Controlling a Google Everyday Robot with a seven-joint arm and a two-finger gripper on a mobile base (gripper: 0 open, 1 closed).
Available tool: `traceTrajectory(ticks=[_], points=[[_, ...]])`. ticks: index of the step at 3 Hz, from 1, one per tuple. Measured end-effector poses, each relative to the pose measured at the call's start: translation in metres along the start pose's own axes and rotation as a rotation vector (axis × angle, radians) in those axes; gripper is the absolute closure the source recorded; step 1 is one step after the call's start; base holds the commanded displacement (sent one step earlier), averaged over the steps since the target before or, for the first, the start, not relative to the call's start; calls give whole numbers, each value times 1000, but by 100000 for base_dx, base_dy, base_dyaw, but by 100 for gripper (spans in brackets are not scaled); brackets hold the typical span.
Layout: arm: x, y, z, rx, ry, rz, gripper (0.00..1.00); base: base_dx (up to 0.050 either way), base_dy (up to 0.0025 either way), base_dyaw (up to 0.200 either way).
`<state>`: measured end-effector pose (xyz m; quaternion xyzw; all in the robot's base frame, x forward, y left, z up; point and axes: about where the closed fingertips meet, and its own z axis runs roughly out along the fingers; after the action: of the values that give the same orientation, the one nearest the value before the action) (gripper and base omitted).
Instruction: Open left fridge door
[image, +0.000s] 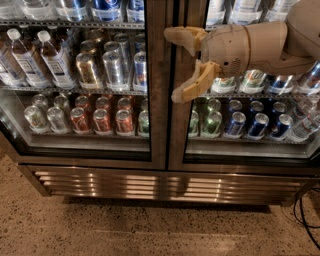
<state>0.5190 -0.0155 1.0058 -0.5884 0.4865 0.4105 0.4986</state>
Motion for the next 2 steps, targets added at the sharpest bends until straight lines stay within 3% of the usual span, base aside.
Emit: traceTrajectory(ticks=[1, 2], points=[[-8, 2, 3, 66, -27, -34, 0, 0, 0, 0], [-8, 1, 3, 77, -34, -33, 0, 0, 0, 0]])
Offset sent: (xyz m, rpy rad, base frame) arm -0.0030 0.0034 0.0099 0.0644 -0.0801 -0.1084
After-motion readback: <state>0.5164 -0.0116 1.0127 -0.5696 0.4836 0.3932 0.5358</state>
